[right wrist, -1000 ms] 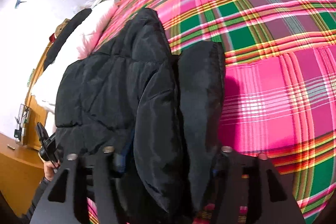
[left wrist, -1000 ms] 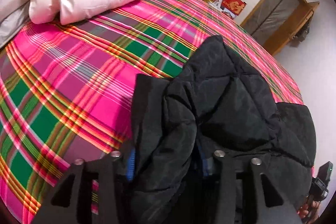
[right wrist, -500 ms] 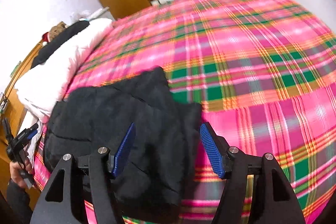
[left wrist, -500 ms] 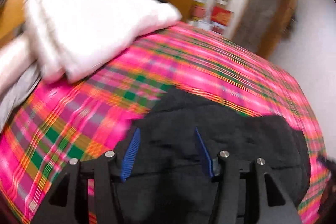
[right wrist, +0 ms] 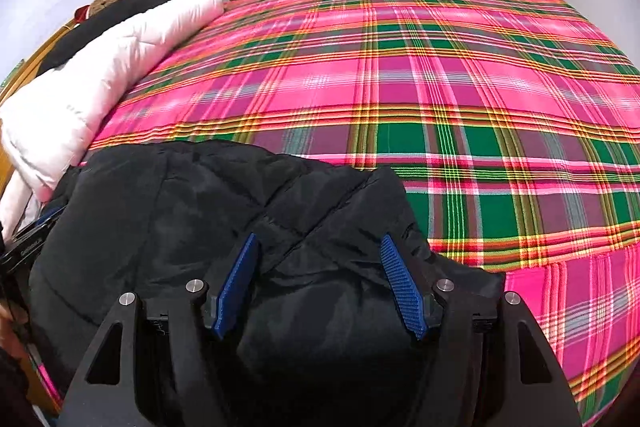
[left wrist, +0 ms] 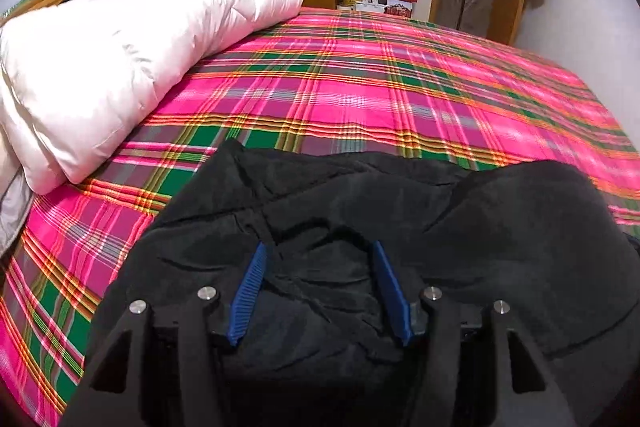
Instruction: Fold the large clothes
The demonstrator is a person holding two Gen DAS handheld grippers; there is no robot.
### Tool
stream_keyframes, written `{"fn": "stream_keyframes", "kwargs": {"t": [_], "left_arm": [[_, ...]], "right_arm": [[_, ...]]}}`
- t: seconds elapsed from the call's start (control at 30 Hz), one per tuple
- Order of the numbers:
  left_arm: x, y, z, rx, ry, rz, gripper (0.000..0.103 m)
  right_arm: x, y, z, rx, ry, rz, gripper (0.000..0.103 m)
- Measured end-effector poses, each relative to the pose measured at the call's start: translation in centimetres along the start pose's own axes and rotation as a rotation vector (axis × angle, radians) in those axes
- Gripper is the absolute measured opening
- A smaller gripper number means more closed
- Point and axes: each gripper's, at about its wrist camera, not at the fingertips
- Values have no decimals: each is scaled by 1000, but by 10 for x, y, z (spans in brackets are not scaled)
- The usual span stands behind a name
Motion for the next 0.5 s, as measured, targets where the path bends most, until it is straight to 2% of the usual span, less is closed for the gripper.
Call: {"fn": "stream_keyframes", "kwargs": {"t": [0.13,0.3,0.5], "left_arm": [[2,2,4,21,-15,-21,59],[9,34,1,59,-57,-61,59],[0,132,-14,43,-7,14,59]], "right_arm": [[5,3,-2,-17,9,-23,64],[8,50,-10,-15,-2,16,64],[-13,140,-32,28,19,116,64]]}}
Point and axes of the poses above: each gripper's, at about its wrist camera, not at the fingertips, and y roughly against the way its jaws point, z to its right, x to its top, and after that the axes turned 9 degrees about x, right-handed
